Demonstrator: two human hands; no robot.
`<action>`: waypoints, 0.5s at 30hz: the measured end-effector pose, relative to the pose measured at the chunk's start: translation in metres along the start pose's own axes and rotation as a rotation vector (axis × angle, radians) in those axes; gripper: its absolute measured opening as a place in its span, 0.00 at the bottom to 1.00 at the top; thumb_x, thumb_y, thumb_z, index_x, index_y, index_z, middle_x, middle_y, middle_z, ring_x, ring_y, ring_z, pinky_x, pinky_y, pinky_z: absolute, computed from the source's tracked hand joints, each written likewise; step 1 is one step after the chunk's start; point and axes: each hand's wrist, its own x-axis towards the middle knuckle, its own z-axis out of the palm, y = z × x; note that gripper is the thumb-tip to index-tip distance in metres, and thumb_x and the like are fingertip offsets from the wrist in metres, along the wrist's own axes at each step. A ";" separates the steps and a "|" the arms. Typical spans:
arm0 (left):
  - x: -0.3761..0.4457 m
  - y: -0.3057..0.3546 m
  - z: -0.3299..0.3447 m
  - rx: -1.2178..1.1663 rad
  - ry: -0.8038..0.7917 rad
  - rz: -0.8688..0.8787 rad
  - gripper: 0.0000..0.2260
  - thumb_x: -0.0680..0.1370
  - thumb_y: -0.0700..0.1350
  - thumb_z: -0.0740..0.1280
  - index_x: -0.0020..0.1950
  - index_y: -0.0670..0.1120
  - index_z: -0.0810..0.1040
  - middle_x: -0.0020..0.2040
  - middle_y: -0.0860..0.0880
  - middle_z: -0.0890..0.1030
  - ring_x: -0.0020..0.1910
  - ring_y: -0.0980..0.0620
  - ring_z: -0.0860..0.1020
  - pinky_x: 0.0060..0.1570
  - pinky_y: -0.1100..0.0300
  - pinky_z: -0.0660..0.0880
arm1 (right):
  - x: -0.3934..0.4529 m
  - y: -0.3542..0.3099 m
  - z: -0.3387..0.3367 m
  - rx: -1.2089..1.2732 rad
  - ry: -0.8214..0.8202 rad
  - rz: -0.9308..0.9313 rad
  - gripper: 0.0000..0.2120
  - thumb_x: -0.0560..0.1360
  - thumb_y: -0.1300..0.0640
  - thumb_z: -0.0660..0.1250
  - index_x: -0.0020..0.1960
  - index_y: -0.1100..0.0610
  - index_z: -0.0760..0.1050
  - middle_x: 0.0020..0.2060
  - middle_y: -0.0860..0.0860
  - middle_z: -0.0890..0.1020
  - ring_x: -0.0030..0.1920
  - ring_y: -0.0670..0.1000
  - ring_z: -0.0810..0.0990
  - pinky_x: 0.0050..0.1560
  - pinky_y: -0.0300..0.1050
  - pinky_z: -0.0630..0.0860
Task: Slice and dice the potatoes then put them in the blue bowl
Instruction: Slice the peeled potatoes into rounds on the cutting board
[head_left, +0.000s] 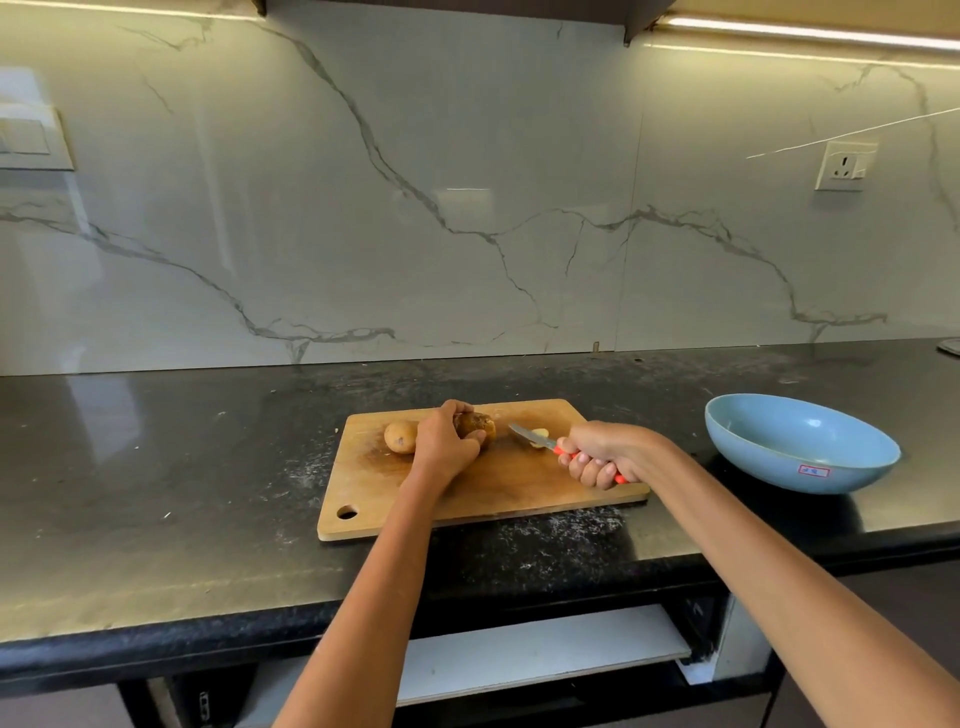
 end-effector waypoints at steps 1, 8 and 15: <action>0.000 0.000 0.000 0.013 0.003 0.009 0.19 0.76 0.42 0.68 0.65 0.45 0.70 0.61 0.45 0.74 0.51 0.54 0.71 0.49 0.65 0.68 | 0.000 0.001 0.001 -0.015 0.003 0.006 0.14 0.82 0.58 0.49 0.39 0.57 0.64 0.22 0.46 0.62 0.17 0.42 0.56 0.16 0.32 0.53; -0.003 0.018 0.015 0.374 -0.067 0.334 0.25 0.72 0.31 0.58 0.63 0.53 0.73 0.73 0.48 0.60 0.74 0.46 0.52 0.73 0.42 0.44 | -0.004 -0.002 0.000 -0.084 -0.006 -0.007 0.14 0.82 0.56 0.49 0.39 0.57 0.64 0.24 0.46 0.62 0.18 0.42 0.56 0.17 0.32 0.52; 0.000 0.026 0.030 0.619 -0.086 0.352 0.26 0.74 0.32 0.56 0.67 0.55 0.68 0.75 0.48 0.54 0.75 0.46 0.45 0.64 0.33 0.32 | -0.002 -0.001 -0.004 -0.180 0.049 0.009 0.15 0.81 0.57 0.50 0.36 0.56 0.63 0.25 0.46 0.62 0.16 0.41 0.56 0.17 0.32 0.52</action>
